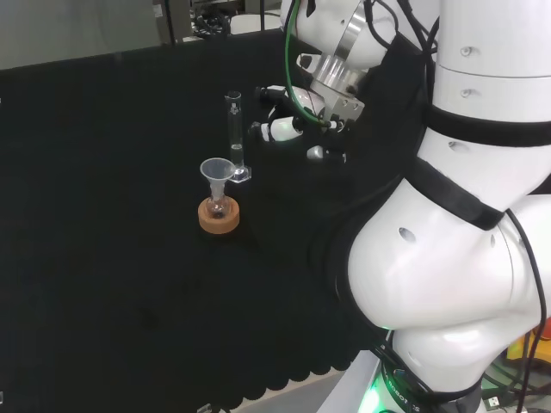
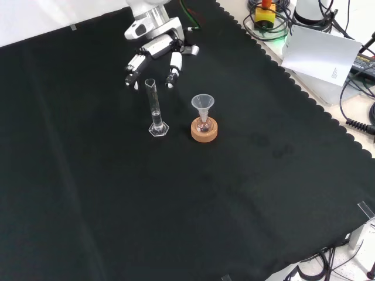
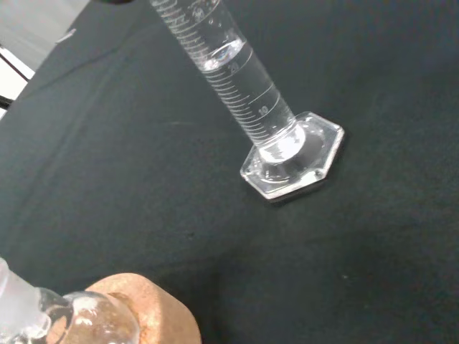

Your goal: Pick up the graduated cylinder.

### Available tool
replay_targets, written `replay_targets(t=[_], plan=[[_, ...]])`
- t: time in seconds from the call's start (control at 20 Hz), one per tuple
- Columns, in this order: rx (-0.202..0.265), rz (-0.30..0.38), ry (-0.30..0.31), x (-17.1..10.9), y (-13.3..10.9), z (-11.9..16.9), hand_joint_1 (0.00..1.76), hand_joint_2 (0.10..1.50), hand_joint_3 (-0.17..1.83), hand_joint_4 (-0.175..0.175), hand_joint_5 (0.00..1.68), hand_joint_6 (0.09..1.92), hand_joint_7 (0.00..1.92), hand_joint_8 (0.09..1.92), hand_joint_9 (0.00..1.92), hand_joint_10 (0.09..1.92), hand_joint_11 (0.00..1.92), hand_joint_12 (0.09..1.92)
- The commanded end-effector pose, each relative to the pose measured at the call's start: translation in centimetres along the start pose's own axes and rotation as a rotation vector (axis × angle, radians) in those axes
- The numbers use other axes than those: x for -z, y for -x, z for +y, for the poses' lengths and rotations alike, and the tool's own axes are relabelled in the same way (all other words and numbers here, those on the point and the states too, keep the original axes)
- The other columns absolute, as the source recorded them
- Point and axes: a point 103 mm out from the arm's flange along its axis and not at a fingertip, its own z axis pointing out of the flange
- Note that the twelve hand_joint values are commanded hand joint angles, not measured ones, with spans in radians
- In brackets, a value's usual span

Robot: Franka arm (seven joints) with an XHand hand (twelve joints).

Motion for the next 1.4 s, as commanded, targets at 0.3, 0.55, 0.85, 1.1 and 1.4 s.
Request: replay_targets(t=[0.3, 0.55, 0.85, 1.1, 1.4], plan=[[0.086, 0.184, 0.018, -2.5, -0.7, 1.9, 0.8, 0.78, 0.35, -0.011, 0.28, 0.09, 0.32, 0.64, 0.53, 0.6, 0.31, 1.35], [0.138, 0.205, 0.03, -3.4, -1.3, 2.4, 0.84, 0.75, 0.4, -0.003, 0.3, 0.09, 0.32, 0.63, 0.51, 0.61, 0.28, 1.36], [0.168, 0.236, 0.061, -3.7, -1.5, 2.7, 0.89, 0.73, 0.42, 0.002, 0.33, 0.09, 0.31, 0.62, 0.49, 0.61, 0.27, 1.36], [0.181, 0.27, 0.066, -4.5, -1.5, 3.0, 0.9, 0.71, 0.48, 0.003, 0.37, 0.09, 0.33, 0.62, 0.51, 0.61, 0.27, 1.35], [0.204, 0.328, 0.083, -5.3, -1.6, 3.6, 0.92, 0.7, 0.51, 0.004, 0.41, 0.09, 0.36, 0.63, 0.55, 0.62, 0.3, 1.35]])
